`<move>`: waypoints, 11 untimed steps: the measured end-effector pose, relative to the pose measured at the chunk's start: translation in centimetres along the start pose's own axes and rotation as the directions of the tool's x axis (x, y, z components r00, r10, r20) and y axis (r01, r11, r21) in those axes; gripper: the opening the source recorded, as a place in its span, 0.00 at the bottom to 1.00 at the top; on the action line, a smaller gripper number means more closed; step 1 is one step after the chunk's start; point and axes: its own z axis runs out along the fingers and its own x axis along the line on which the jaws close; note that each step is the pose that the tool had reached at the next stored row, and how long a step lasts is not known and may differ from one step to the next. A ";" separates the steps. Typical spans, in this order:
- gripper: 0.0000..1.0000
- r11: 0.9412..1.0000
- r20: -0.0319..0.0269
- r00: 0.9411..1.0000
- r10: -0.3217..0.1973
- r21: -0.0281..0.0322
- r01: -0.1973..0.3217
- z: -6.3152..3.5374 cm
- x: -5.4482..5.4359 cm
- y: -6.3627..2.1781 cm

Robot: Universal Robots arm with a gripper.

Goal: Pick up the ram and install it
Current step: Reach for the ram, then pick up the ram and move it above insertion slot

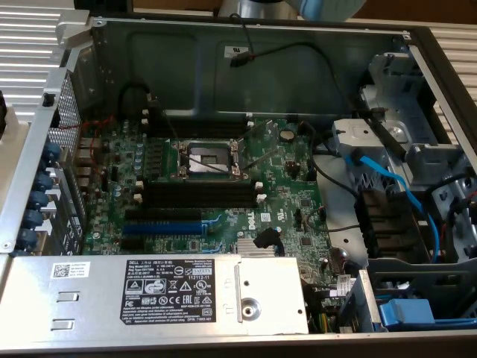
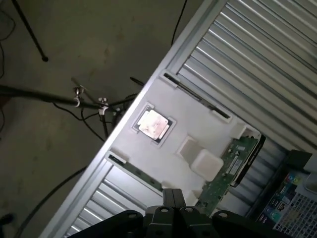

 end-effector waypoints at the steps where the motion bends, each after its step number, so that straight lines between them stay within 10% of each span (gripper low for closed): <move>1: 0.11 1.000 -0.001 1.000 -0.019 -0.001 0.019 0.05 0.0 0.00; 11: 0.11 0.981 -0.009 0.981 -0.195 -0.015 0.195 0.51 0.0 0.00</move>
